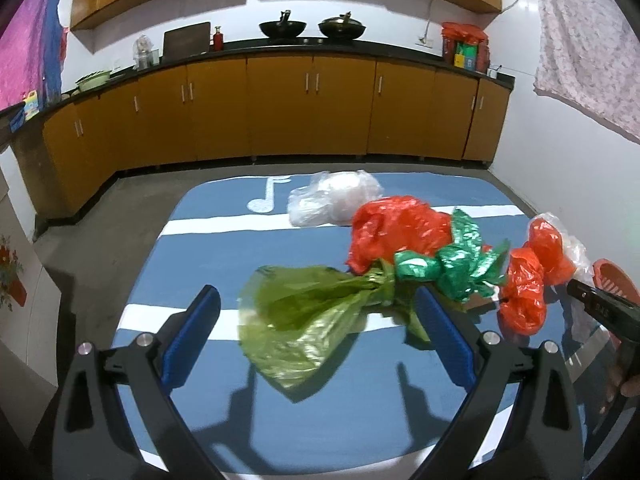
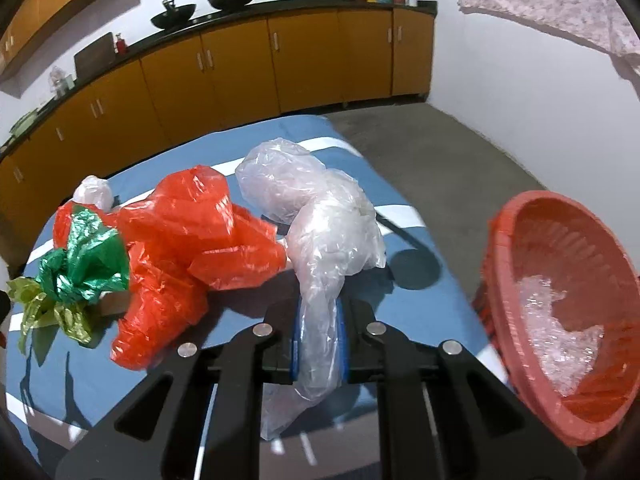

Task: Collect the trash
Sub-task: 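Grasp clear plastic with the right tool while the left tool grasps green bag, then carry green bag and clear plastic to the red basket and release both, then move both open tools back over the remaining bags on the bed, then grasp a red bag with the right tool while the left tool grasps light green bag, then carry red bag and light green bag to the red basket and release both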

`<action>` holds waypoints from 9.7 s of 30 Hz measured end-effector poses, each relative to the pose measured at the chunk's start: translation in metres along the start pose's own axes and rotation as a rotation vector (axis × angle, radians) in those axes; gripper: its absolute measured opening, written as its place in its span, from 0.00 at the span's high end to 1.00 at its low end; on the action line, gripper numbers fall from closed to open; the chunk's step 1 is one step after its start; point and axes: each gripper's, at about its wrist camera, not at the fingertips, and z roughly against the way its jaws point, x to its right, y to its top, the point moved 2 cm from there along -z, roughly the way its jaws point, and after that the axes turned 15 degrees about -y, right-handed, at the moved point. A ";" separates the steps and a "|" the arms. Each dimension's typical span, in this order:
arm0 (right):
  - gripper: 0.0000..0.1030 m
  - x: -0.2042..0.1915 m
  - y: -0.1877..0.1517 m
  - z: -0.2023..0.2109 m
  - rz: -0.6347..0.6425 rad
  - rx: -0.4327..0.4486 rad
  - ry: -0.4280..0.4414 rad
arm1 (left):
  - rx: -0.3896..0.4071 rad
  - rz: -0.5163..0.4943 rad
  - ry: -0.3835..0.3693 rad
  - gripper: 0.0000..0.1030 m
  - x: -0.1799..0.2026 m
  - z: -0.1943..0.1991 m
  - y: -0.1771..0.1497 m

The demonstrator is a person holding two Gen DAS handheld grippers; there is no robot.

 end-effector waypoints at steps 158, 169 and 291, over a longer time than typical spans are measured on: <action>0.02 0.072 -0.036 0.078 -0.076 0.098 0.019 | -0.014 0.102 0.216 0.04 -0.022 0.058 -0.060; 0.06 -0.026 -0.006 0.046 -0.051 0.034 0.115 | 0.001 0.171 0.238 0.04 -0.061 0.063 -0.059; 0.62 0.220 -0.027 0.070 -0.181 0.121 -0.185 | -0.186 -0.154 -0.519 0.88 0.301 -0.025 -0.021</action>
